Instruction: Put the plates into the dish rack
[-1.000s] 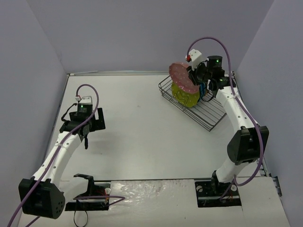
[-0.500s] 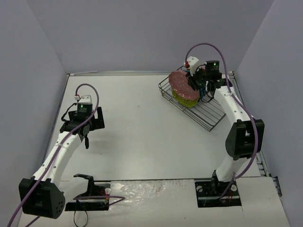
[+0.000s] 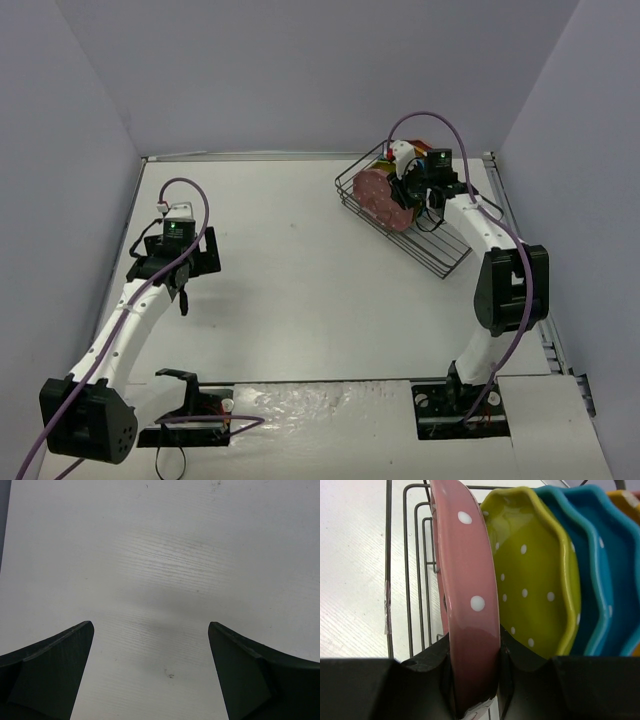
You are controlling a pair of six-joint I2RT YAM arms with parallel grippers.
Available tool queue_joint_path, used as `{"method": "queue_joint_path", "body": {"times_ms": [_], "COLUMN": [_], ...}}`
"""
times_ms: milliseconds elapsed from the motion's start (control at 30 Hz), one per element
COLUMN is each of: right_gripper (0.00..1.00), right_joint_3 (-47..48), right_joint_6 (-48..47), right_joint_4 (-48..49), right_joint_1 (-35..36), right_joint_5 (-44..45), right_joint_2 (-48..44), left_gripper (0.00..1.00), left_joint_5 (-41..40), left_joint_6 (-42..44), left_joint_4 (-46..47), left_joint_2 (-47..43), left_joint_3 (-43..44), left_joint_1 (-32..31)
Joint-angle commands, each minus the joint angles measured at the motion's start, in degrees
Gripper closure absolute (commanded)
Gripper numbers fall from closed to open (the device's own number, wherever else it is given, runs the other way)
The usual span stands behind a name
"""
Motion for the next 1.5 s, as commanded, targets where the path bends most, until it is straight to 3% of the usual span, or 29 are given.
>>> {"method": "queue_joint_path", "body": {"times_ms": [0, 33, 133, 367, 533, 700, 1067, 1467], "right_gripper": [0.82, 0.79, 0.53, 0.22, 0.11, 0.00, 0.00, 0.00], "right_joint_3": [-0.96, -1.34, -2.17, -2.35, -2.33, -4.22, -9.91, -9.39], "right_joint_6": [0.93, 1.35, 2.91, 5.07, 9.08, 16.01, 28.22, 29.34], "right_joint_4": [6.56, 6.91, 7.99, 7.82, 7.48, 7.36, -1.85, -19.44], "right_joint_1": [0.51, 0.56, 0.72, 0.72, 0.57, 0.20, 1.17, 2.96], "right_joint_5": [-0.90, -0.86, -0.78, 1.46, 6.86, 19.17, 39.05, 40.63], "right_joint_2": [-2.37, -2.66, -4.00, -10.88, -23.01, -37.70, -64.96, -80.45], "left_gripper": [0.03, 0.03, 0.03, 0.03, 0.03, 0.03, 0.03, 0.03], "left_joint_5": [-0.19, 0.04, 0.04, 2.35, 4.48, 4.13, -1.02, -1.70], "left_joint_6": [-0.87, -0.94, -0.95, -4.03, -4.66, -3.90, -2.66, -1.74], "left_joint_4": [0.95, 0.45, -1.96, -7.94, -12.26, -16.94, -22.27, -28.17], "left_joint_2": [-1.57, -1.82, -2.48, -4.26, -5.30, -7.70, -18.13, -29.50], "left_joint_3": [2.42, 2.70, 4.76, 11.18, 17.26, 24.60, 27.72, 23.69], "left_joint_1": [0.42, 0.41, 0.42, 0.24, -0.02, 0.10, 0.01, -0.19]}}
